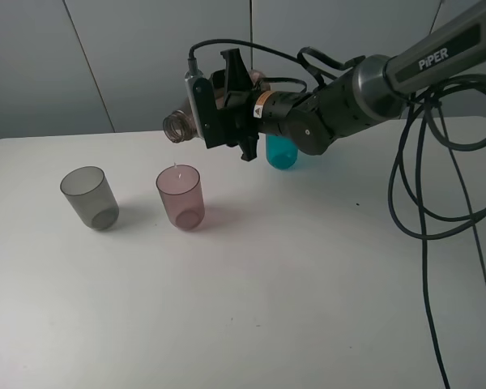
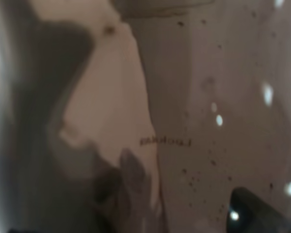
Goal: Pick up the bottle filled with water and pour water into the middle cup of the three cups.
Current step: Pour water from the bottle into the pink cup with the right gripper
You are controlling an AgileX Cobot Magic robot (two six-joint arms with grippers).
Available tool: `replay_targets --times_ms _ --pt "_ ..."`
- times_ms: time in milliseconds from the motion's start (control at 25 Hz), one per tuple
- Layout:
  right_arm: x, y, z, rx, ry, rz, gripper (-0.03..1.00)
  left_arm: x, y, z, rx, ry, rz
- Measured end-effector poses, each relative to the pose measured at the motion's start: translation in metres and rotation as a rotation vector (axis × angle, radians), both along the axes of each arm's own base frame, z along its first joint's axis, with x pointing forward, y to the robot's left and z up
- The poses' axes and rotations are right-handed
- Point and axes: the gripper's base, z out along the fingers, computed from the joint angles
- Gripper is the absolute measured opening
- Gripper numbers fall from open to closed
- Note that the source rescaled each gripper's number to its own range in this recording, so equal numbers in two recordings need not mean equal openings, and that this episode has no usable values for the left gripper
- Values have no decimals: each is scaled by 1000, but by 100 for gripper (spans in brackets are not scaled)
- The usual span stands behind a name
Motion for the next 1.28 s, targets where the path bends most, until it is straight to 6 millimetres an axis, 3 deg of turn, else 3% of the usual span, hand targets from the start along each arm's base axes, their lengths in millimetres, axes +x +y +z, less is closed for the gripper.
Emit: replay_targets --times_ms 200,480,1280 --pt "0 0 -3 1 0 1 0 0 0 0 0 0 0" --pt "1 1 -24 -13 23 4 0 0 0 0 0 0 0" --pt "2 2 -21 -86 -91 37 0 0 0 0 0 0 0"
